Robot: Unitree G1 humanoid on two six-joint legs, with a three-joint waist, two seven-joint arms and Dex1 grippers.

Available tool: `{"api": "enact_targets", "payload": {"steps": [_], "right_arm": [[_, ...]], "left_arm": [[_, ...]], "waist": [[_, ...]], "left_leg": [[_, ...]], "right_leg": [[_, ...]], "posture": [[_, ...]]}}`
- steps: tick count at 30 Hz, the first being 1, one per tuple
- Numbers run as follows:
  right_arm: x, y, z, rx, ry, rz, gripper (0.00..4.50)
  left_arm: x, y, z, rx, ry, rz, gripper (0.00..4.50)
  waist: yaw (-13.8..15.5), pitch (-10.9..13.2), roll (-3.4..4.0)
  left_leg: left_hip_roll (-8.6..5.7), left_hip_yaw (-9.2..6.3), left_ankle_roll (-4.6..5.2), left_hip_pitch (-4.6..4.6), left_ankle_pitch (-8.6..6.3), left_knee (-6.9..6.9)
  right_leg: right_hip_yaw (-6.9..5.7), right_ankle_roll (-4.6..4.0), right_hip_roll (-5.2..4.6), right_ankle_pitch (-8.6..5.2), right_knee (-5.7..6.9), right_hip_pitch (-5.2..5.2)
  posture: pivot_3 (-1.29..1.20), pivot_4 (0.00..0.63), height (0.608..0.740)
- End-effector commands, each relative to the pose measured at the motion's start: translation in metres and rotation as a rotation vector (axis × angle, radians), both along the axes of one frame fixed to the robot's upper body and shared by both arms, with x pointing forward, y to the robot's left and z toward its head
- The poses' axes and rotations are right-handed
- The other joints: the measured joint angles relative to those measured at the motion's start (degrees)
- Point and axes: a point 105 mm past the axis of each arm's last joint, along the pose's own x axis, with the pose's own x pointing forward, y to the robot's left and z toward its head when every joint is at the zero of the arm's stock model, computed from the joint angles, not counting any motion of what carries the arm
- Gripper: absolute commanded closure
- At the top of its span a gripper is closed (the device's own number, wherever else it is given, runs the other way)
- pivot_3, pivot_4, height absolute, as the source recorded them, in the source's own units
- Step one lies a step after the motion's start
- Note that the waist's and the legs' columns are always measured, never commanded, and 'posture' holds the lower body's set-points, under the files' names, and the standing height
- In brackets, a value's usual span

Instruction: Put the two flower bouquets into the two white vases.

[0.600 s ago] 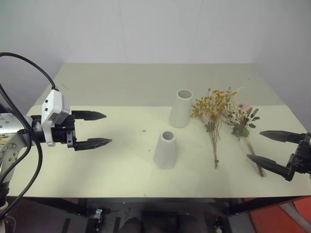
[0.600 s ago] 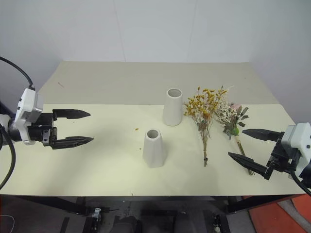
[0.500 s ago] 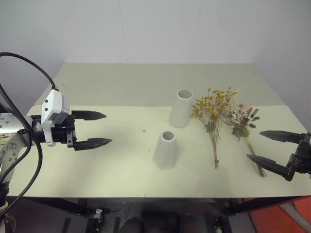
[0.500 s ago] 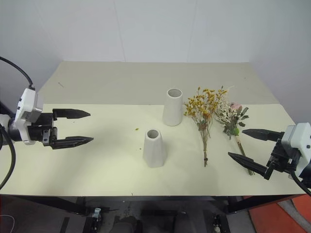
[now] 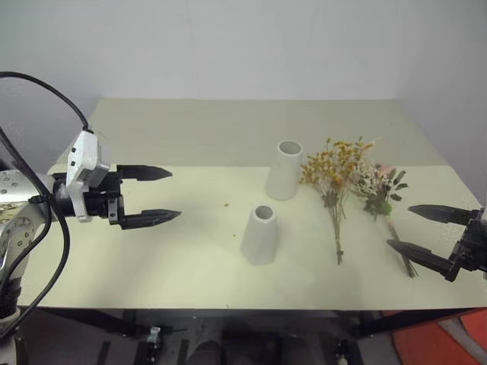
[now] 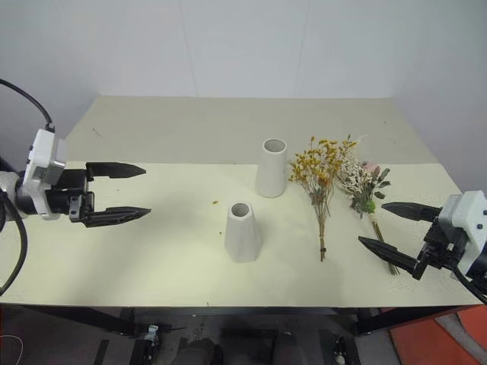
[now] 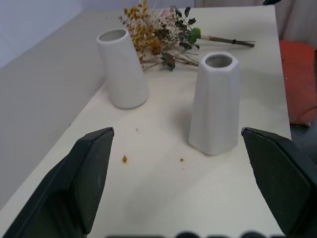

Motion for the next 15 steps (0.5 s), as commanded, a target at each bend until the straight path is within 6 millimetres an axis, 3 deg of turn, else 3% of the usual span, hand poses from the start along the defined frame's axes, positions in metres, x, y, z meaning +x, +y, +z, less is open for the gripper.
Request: {"api": "enact_targets", "payload": {"steps": [1, 6, 9, 15], "right_arm": [[0.008, 0.000, 0.008, -0.036, -0.026, -0.063, 0.01], [0.031, -0.003, -0.006, -0.097, 0.067, -0.166, 0.01], [0.047, -0.015, -0.014, -0.164, 0.144, -0.280, 0.01], [0.072, -0.035, -0.022, -0.192, 0.266, -0.490, 0.01]], "left_arm": [[0.003, -0.012, 0.009, 0.018, -0.056, -0.060, 0.00], [0.018, -0.043, 0.023, -0.019, -0.122, -0.174, 0.00], [0.025, -0.061, 0.030, -0.024, -0.160, -0.241, 0.00], [0.031, -0.075, 0.033, -0.004, -0.177, -0.330, 0.00]], "waist": [[0.0, 0.0, 0.00], [0.0, 0.0, -0.02], [0.0, 0.0, -0.02], [-0.5, 0.0, -0.02]], "left_leg": [[0.00, 0.00, 0.00, 0.00, 0.00, 0.00], [-0.03, 0.00, 0.00, -0.02, 0.00, 0.05], [-0.05, 0.00, 0.00, -0.06, 0.00, 0.06], [-0.05, 0.06, 0.00, -0.30, 0.00, 0.05]], "right_leg": [[0.00, 0.00, 0.00, 0.00, 0.00, 0.00], [-0.01, 0.00, 0.00, 0.00, 0.02, 0.00], [-0.01, 0.00, 0.00, 0.00, 0.01, 0.00], [0.06, -0.01, 0.01, 0.00, 0.06, -0.36]], "posture": [[0.00, 0.150, 0.740], [0.00, 0.150, 0.740], [0.00, 0.150, 0.740], [0.00, 0.150, 0.740]]}}
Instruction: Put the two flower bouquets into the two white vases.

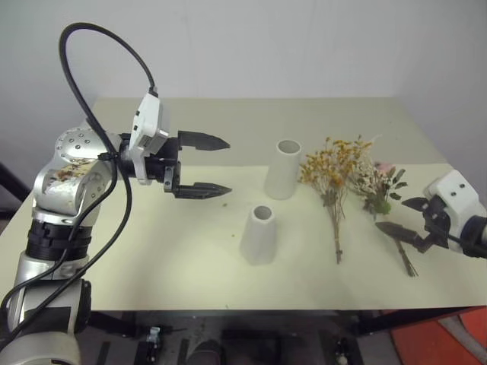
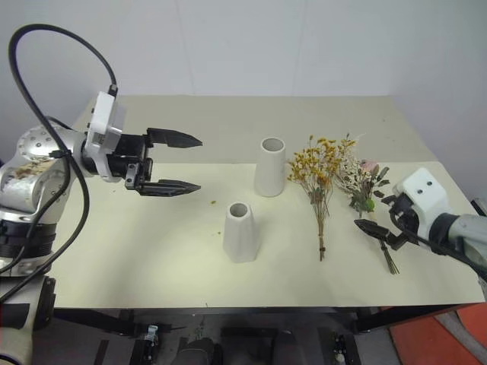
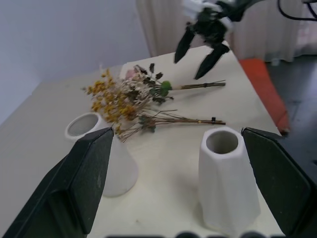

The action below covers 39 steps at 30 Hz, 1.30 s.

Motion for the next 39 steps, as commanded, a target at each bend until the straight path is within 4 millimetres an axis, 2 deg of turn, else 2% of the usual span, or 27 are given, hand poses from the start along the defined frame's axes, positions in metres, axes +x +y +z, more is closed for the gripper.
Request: {"api": "enact_targets", "payload": {"steps": [1, 9, 17, 20, 30, 31, 35, 37, 39], "right_arm": [[0.012, -0.015, -0.001, -0.021, 0.039, -0.137, 0.01], [0.043, -0.019, -0.018, -0.003, 0.141, -0.220, 0.01], [0.059, -0.032, -0.033, 0.001, 0.218, -0.303, 0.01], [0.065, -0.034, -0.036, 0.016, 0.226, -0.315, 0.61], [0.071, -0.035, -0.037, 0.018, 0.242, -0.333, 4.03], [0.071, -0.036, -0.036, 0.019, 0.239, -0.343, 4.24], [0.072, -0.042, -0.028, 0.023, 0.191, -0.401, 4.24], [0.074, -0.048, -0.019, 0.032, 0.120, -0.457, 4.24], [0.078, -0.057, 0.000, 0.041, -0.014, -0.542, 4.24]], "left_arm": [[0.001, -0.003, 0.005, 0.034, -0.047, -0.030, 0.00], [0.009, -0.008, -0.002, 0.095, -0.063, -0.045, 0.00], [0.007, -0.006, -0.002, 0.079, -0.065, -0.038, 0.00], [0.007, -0.005, -0.003, 0.076, -0.063, -0.028, 0.00], [0.007, 0.003, -0.003, 0.069, -0.065, 0.015, 0.00], [0.007, 0.004, -0.004, 0.069, -0.065, 0.020, 0.00], [0.007, 0.006, -0.004, 0.066, -0.061, 0.030, 0.00], [0.007, 0.007, -0.004, 0.064, -0.057, 0.037, 0.00], [0.008, 0.008, -0.005, 0.060, -0.048, 0.048, 0.00]], "waist": [[0.0, 0.0, 0.00], [0.2, 0.0, 0.00], [0.2, 0.0, 0.02], [0.1, 0.0, 0.02], [0.0, 0.0, 0.03], [0.0, 0.0, 0.03], [0.0, 0.0, 0.03], [0.1, 0.0, 0.04], [0.1, 0.0, 0.04]], "left_leg": [[0.00, 0.00, 0.00, -0.02, 0.00, 0.00], [-0.01, 0.00, 0.00, -0.11, 0.00, 0.06], [-0.01, -0.03, 0.00, -0.37, 0.00, 0.19], [0.00, -0.03, 0.00, -0.35, 0.00, 0.21], [-0.01, -0.04, 0.00, -0.36, 0.00, 0.21], [-0.01, -0.04, 0.00, -0.36, 0.00, 0.21], [-0.01, -0.04, 0.00, -0.35, 0.00, 0.21], [-0.01, -0.04, -0.01, -0.36, 0.00, 0.21], [-0.01, -0.04, -0.01, -0.37, 0.00, 0.21]], "right_leg": [[0.00, 0.00, 0.00, 0.00, 0.00, -0.01], [-0.01, 0.01, 0.00, 0.00, -0.02, -0.06], [-0.06, 0.01, -0.01, 0.01, -0.01, -0.23], [-0.06, 0.01, -0.01, 0.01, 0.03, -0.23], [-0.06, 0.01, 0.00, 0.01, 0.02, -0.24], [-0.06, 0.01, -0.01, 0.01, 0.02, -0.24], [-0.06, 0.01, 0.00, 0.01, 0.03, -0.24], [-0.05, 0.01, -0.01, 0.01, 0.04, -0.24], [-0.06, 0.01, -0.01, 0.01, 0.04, -0.25]], "posture": [[0.00, 0.150, 0.740], [0.00, 0.150, 0.740], [0.00, 0.150, 0.740], [0.00, 0.150, 0.740], [0.00, 0.150, 0.740], [0.00, 0.150, 0.740], [0.00, 0.150, 0.740], [0.00, 0.150, 0.740], [0.00, 0.150, 0.740]]}}
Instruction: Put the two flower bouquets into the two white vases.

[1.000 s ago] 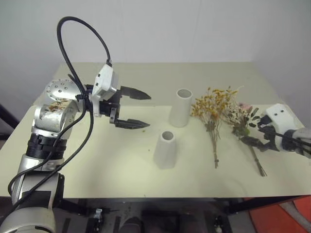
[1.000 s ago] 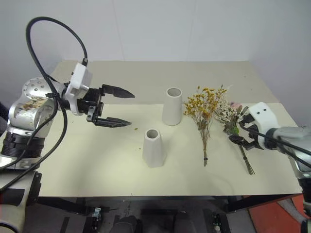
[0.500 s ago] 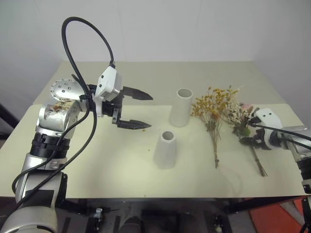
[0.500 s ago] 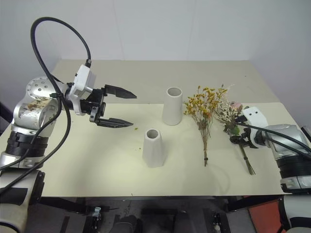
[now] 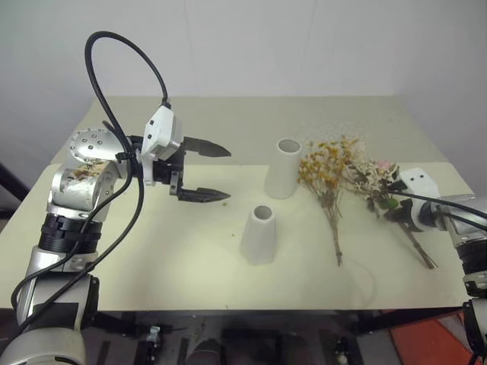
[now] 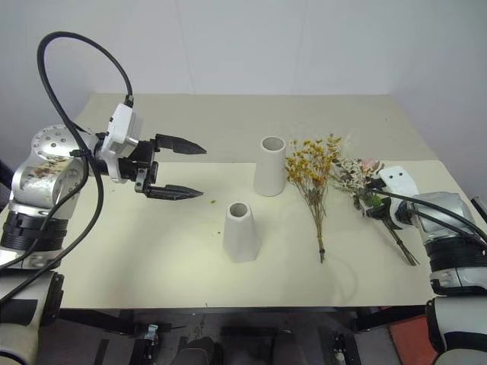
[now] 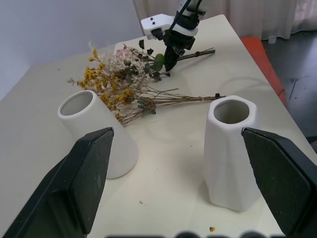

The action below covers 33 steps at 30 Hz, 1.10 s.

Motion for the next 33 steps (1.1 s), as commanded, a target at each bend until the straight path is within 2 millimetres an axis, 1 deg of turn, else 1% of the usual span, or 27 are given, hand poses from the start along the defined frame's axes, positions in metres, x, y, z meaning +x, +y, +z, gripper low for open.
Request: {"api": "enact_targets", "payload": {"steps": [1, 3, 5, 7, 9, 12, 13, 16, 18, 19, 20, 22, 25, 26, 27, 28, 29, 33], "right_arm": [[0.007, -0.020, 0.051, -0.074, -0.275, -0.148, 4.24], [0.010, -0.026, 0.077, -0.117, -0.459, -0.206, 4.24], [0.010, -0.026, 0.099, -0.146, -0.613, -0.230, 4.24], [0.010, -0.019, 0.127, -0.129, -0.809, -0.226, 4.24], [0.008, -0.008, 0.148, -0.113, -0.961, -0.188, 4.24], [0.005, 0.018, 0.181, 0.040, -1.162, -0.110, 4.24], [0.005, 0.025, 0.189, 0.075, -1.203, -0.093, 4.24], [0.003, 0.051, 0.211, 0.275, -1.326, -0.027, 4.24], [0.003, 0.074, 0.225, 0.456, -1.387, 0.049, 4.24], [0.003, 0.086, 0.230, 0.531, -1.403, 0.101, 4.24], [0.003, 0.094, 0.233, 0.576, -1.410, 0.134, 4.24], [0.002, 0.113, 0.237, 0.591, -1.438, 0.205, 4.24], [0.003, 0.153, 0.240, 0.678, -1.423, 0.362, 4.24], [0.003, 0.161, 0.239, 0.685, -1.436, 0.380, 4.24], [0.002, 0.168, 0.238, 0.750, -1.446, 0.419, 4.24], [0.006, 0.172, 0.236, 0.781, -1.430, 0.413, 4.24], [0.010, 0.176, 0.235, 0.715, -1.446, 0.381, 4.24], [0.016, 0.196, 0.233, 0.757, -1.441, 0.421, 4.24]], "left_arm": [[-0.004, 0.004, 0.009, -0.020, -0.033, 0.019, 0.00], [-0.004, 0.005, 0.007, -0.022, -0.022, 0.029, 0.00], [-0.005, 0.006, 0.006, -0.024, -0.013, 0.038, 0.00], [-0.005, 0.008, 0.004, -0.025, -0.006, 0.049, 0.00], [-0.005, 0.010, 0.004, -0.024, -0.001, 0.063, 0.00], [-0.002, 0.016, 0.003, -0.034, 0.009, 0.096, 0.00], [-0.001, 0.018, 0.003, -0.037, 0.012, 0.105, 0.00], [0.002, 0.025, 0.001, -0.039, 0.022, 0.142, 0.00], [0.005, 0.029, -0.002, -0.043, 0.028, 0.168, 0.00], [0.005, 0.030, -0.003, -0.054, 0.033, 0.176, 0.00], [0.005, 0.031, -0.003, -0.062, 0.036, 0.180, 0.00], [0.006, 0.032, -0.001, -0.079, 0.035, 0.189, 0.00], [0.004, 0.031, 0.002, -0.102, 0.029, 0.186, 0.00], [0.002, 0.031, 0.004, -0.115, 0.030, 0.176, 0.00], [0.000, 0.031, 0.005, -0.128, 0.034, 0.166, 0.00], [-0.001, 0.031, 0.006, -0.135, 0.038, 0.159, 0.00], [-0.002, 0.032, 0.006, -0.134, 0.039, 0.161, 0.00], [-0.001, 0.036, 0.003, -0.133, 0.047, 0.189, 0.00]], "waist": [[0.0, 0.0, 0.00], [0.0, 0.0, 0.00], [0.0, 0.0, 0.01], [-0.2, 0.0, 0.01], [-0.3, 0.0, 0.01], [-0.9, 0.0, 0.03], [-1.1, 0.0, 0.03], [-1.5, 0.0, 0.05], [-1.6, 0.0, 0.06], [-1.7, 0.0, 0.06], [-1.7, 0.0, 0.08], [-1.6, 0.0, 0.09], [-1.5, 0.1, 0.11], [-1.5, 0.1, 0.11], [-1.6, 0.1, 0.11], [-1.6, 0.1, 0.13], [-1.6, 0.1, 0.13], [-1.6, 0.1, 0.15]], "left_leg": [[0.00, 0.00, 0.00, 0.00, 0.00, -0.01], [0.00, 0.01, 0.00, 0.00, 0.00, -0.02], [0.00, 0.02, -0.01, -0.01, 0.01, -0.03], [0.00, 0.01, -0.01, -0.02, 0.01, -0.02], [0.00, 0.04, -0.01, 0.01, 0.01, -0.04], [0.01, 0.04, -0.01, 0.02, 0.01, -0.04], [0.01, 0.03, -0.01, 0.03, 0.01, -0.04], [0.02, 0.01, -0.01, 0.05, 0.01, -0.06], [0.03, -0.02, -0.01, 0.10, 0.01, -0.10], [0.04, -0.05, -0.02, 0.10, 0.01, -0.10], [0.05, -0.09, -0.02, 0.11, 0.01, -0.11], [0.04, -0.26, -0.02, 0.10, 0.01, -0.11], [0.00, -0.42, -0.02, 0.07, 0.01, -0.09], [0.00, -0.44, -0.02, 0.07, 0.01, -0.10], [-0.01, -0.45, -0.02, 0.10, 0.01, -0.11], [0.00, -0.46, -0.03, 0.11, 0.02, -0.11], [0.00, -0.47, -0.05, 0.11, 0.03, -0.11], [-0.04, -0.51, -0.13, 0.12, 0.07, -0.12]], "right_leg": [[0.00, 0.00, 0.00, 0.00, 0.00, -0.01], [0.02, 0.00, 0.00, 0.00, 0.02, -0.03], [0.03, 0.00, 0.00, 0.00, 0.03, -0.06], [0.02, 0.00, 0.00, 0.00, 0.04, -0.06], [0.06, 0.00, 0.00, 0.00, 0.04, -0.06], [0.07, 0.00, 0.00, 0.01, 0.06, -0.06], [0.08, 0.00, 0.00, 0.01, 0.06, -0.05], [0.08, 0.00, 0.00, 0.01, 0.09, -0.05], [0.08, -0.01, 0.01, 0.01, 0.10, -0.05], [0.09, -0.01, 0.02, 0.01, 0.13, -0.06], [0.09, -0.02, 0.02, 0.02, 0.14, -0.06], [0.10, -0.02, 0.02, 0.02, 0.27, -0.07], [0.10, -0.01, 0.01, 0.02, 0.51, -0.12], [0.10, -0.01, 0.01, 0.02, 0.53, -0.14], [0.11, -0.02, 0.01, 0.02, 0.55, -0.14], [0.10, -0.02, 0.02, 0.01, 0.57, -0.14], [0.11, -0.02, 0.02, 0.01, 0.59, -0.16], [0.13, -0.02, 0.02, 0.01, 0.64, -0.20]], "posture": [[0.00, 0.150, 0.740], [0.00, 0.150, 0.740], [0.00, 0.150, 0.740], [0.00, 0.150, 0.740], [0.00, 0.150, 0.740], [0.00, 0.150, 0.740], [0.00, 0.150, 0.740], [0.00, 0.150, 0.740], [0.00, 0.150, 0.740], [0.00, 0.150, 0.740], [0.00, 0.150, 0.740], [0.00, 0.150, 0.740], [0.00, 0.150, 0.740], [0.00, 0.150, 0.740], [0.00, 0.150, 0.740], [0.00, 0.150, 0.740], [0.00, 0.150, 0.740], [0.00, 0.150, 0.740]]}}
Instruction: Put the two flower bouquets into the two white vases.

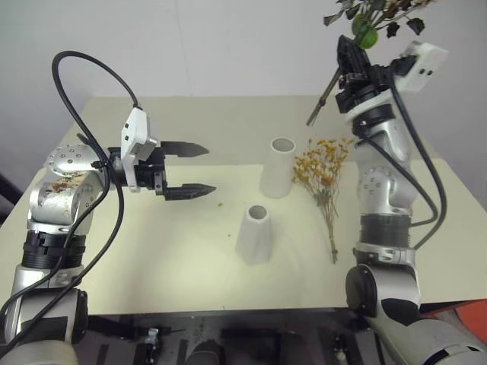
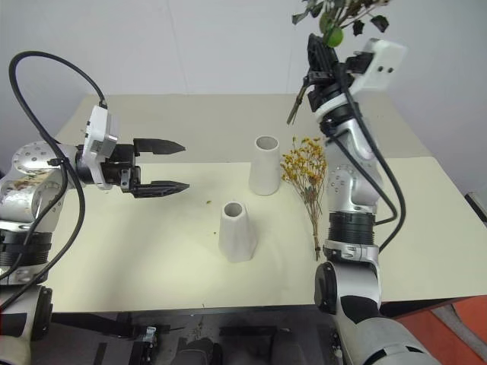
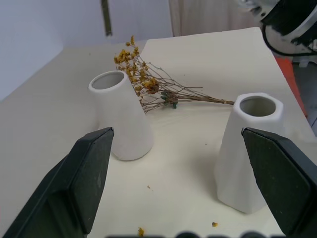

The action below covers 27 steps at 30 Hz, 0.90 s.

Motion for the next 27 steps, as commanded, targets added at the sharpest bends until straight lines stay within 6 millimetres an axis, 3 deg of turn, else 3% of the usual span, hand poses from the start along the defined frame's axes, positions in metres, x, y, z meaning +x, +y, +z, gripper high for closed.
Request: {"api": "enact_targets", "payload": {"steps": [1, 13, 19, 27], "right_arm": [[-0.009, 0.009, 0.019, 0.006, -0.103, 0.027, 4.24], [0.002, 0.033, -0.006, -0.048, -0.047, 0.119, 4.24], [0.011, 0.040, -0.027, -0.081, 0.006, 0.118, 4.24], [0.016, 0.054, -0.037, -0.094, 0.036, 0.160, 4.24]], "left_arm": [[-0.003, 0.004, 0.009, -0.008, -0.032, 0.020, 0.00], [0.005, 0.022, -0.026, 0.089, 0.072, 0.145, 0.00], [0.007, 0.025, -0.026, 0.046, 0.077, 0.178, 0.00], [0.004, 0.028, -0.024, 0.032, 0.071, 0.185, 0.00]], "waist": [[0.0, 0.0, 0.00], [-1.1, 0.0, 0.02], [-1.3, 0.0, 0.02], [-1.4, 0.0, 0.02]], "left_leg": [[0.00, -0.02, -0.02, -0.02, 0.01, -0.02], [-0.01, 0.00, -0.14, -0.06, 0.08, -0.15], [-0.01, 0.05, -0.18, -0.17, 0.11, -0.17], [-0.01, 0.10, -0.19, -0.21, 0.11, -0.20]], "right_leg": [[-0.01, 0.00, 0.00, 0.00, 0.00, -0.02], [0.03, -0.01, 0.01, 0.00, 0.11, -0.24], [0.12, -0.02, 0.01, 0.01, 0.28, -0.46], [0.22, -0.02, 0.02, 0.01, 0.30, -0.58]], "posture": [[0.00, 0.150, 0.740], [0.00, 0.150, 0.740], [0.00, 0.150, 0.740], [0.00, 0.150, 0.740]]}}
